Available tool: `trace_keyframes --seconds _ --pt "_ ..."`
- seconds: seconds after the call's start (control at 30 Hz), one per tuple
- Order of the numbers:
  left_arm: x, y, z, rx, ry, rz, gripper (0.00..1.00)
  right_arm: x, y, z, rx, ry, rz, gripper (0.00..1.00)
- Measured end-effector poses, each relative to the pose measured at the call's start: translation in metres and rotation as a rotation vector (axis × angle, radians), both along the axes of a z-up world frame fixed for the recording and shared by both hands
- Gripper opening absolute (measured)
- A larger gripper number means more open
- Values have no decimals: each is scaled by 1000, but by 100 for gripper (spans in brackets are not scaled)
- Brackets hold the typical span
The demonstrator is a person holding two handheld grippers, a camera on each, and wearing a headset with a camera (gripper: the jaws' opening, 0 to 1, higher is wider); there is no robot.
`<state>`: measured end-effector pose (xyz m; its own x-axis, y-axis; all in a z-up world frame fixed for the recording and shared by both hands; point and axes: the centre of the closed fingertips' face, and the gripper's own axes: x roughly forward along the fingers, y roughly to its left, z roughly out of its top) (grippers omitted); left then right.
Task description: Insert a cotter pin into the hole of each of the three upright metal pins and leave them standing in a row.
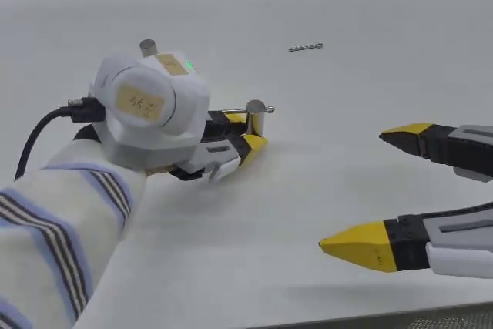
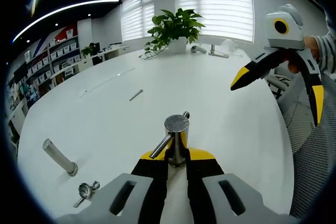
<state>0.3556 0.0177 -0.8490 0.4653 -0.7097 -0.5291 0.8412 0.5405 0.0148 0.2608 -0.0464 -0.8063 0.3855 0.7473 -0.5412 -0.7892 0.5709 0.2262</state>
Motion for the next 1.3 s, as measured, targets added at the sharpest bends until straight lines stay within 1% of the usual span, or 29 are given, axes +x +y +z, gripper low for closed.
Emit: trace_keyframes --seconds 0.1,0.17,0.23,0.3,0.37,0.57,0.7,0.77,0.93,1.07,1.13,1.17,1.2,1.23,1.3 --pt "6 -1 -2 -3 7 6 11 1 -2 -1 -6 -1 -6 98" --pt "8 -2 -3 -3 10 7 11 1 -2 -2 -5 0 -7 98" --pt "9 -3 -6 -3 18 5 11 1 -2 -4 -11 6 -1 98" --pt "8 -3 -7 5 16 1 11 3 -3 -4 -15 3 2 98" --pt "8 -4 -6 -6 20 7 11 3 -3 -3 -12 2 1 98" --pt "10 -5 -5 -9 13 10 11 2 -4 -5 -19 11 4 98" --pt "11 -6 -5 -18 15 10 11 -1 -4 -6 -22 15 12 98" --pt "11 -6 -5 -15 6 -1 11 -2 -3 -7 -22 11 16 98" --pt "11 -6 -5 -16 5 -12 11 -4 0 -6 -19 13 28 98" --pt "10 -6 -5 -16 -4 -21 12 -5 2 -5 -18 8 33 98" --pt "9 -7 -2 -21 -10 -19 13 -5 2 -5 -20 7 37 98" --pt "9 -7 1 -35 -16 -15 14 -5 3 -4 -20 6 37 98" --pt "9 -8 5 -63 -9 -6 16 -5 3 -4 -20 4 37 98" --pt "9 -8 5 -65 -9 -4 18 -5 3 -2 -19 2 37 98" --pt "7 -7 5 -53 -14 -8 23 -4 4 0 -19 -3 37 98"
